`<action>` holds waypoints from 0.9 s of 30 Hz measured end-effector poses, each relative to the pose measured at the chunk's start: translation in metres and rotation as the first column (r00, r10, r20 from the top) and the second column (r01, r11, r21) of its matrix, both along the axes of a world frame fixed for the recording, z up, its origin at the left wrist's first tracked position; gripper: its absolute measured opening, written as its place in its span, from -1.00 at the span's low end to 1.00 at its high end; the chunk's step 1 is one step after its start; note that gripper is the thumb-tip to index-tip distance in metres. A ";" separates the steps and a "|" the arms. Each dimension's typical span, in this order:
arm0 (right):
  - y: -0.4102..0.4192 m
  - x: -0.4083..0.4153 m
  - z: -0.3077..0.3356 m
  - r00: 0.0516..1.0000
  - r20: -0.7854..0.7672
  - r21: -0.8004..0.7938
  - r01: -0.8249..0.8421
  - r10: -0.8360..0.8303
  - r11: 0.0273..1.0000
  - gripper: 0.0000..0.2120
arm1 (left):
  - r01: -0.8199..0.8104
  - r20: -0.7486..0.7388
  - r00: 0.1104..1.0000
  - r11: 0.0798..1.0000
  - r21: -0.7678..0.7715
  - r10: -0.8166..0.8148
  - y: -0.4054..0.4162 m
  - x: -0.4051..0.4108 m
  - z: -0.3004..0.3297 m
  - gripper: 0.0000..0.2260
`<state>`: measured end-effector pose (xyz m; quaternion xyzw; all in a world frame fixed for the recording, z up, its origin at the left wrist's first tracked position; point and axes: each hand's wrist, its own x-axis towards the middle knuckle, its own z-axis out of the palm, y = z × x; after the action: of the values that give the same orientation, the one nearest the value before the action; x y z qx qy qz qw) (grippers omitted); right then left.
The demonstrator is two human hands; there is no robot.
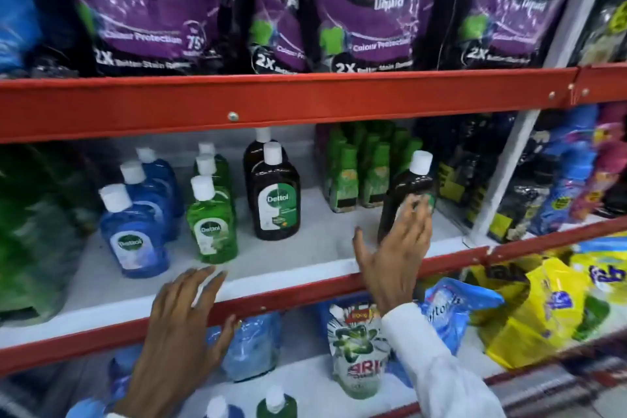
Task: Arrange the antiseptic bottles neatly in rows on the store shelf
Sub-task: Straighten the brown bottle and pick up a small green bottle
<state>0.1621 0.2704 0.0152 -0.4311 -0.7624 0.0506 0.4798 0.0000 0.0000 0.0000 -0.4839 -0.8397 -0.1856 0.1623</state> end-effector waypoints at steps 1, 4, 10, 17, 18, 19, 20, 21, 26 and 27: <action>0.012 0.002 -0.001 0.998 -0.057 -0.086 0.035 -0.040 0.996 -0.01 | -0.006 0.023 1.000 1.000 -0.009 0.007 -0.001 -0.002 -0.005 -0.36; 0.037 0.011 0.005 0.988 -0.134 -0.351 0.030 -0.082 0.936 0.13 | -0.041 0.051 0.998 0.999 -0.019 0.042 -0.004 -0.008 -0.015 -0.37; 0.049 0.010 0.004 0.968 -0.248 -0.352 -0.053 -0.039 0.934 0.06 | -0.076 0.056 0.996 0.997 -0.002 0.076 -0.013 -0.012 -0.025 -0.45; -0.027 -0.031 0.020 0.954 -0.253 -0.270 -0.228 0.160 0.935 0.01 | -0.137 0.070 0.988 0.990 -0.010 0.138 -0.031 -0.016 -0.029 -0.50; -0.039 -0.040 0.022 0.951 -0.242 -0.269 -0.257 0.193 0.928 -0.01 | -0.146 0.081 0.986 0.989 -0.015 0.146 -0.035 -0.018 -0.030 -0.50; -0.052 -0.049 0.024 0.949 -0.229 -0.273 -0.278 0.219 0.921 -0.03 | -0.152 0.094 0.984 0.988 -0.018 0.153 -0.038 -0.020 -0.031 -0.49; -0.063 -0.058 0.026 0.947 -0.214 -0.275 -0.293 0.239 0.916 -0.05 | -0.155 0.110 0.982 0.988 -0.022 0.156 -0.042 -0.021 -0.031 -0.49; -0.073 -0.065 0.026 0.945 -0.205 -0.284 -0.307 0.255 0.908 -0.07 | -0.156 0.121 0.980 0.987 -0.024 0.158 -0.045 -0.021 -0.031 -0.49; -0.103 -0.083 0.015 0.947 -0.175 -0.337 -0.314 0.269 0.888 -0.10 | -0.154 0.167 0.974 0.988 -0.001 0.152 -0.048 -0.016 -0.026 -0.48; -0.106 -0.084 0.013 0.949 -0.170 -0.336 -0.308 0.264 0.890 -0.09 | -0.139 0.171 0.976 0.990 0.011 0.135 -0.047 -0.015 -0.025 -0.48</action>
<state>0.0779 0.1647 0.0278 -0.3906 -0.7652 0.2846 0.4254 -0.0153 -0.0468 -0.0245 -0.4053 -0.8797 -0.2240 0.1084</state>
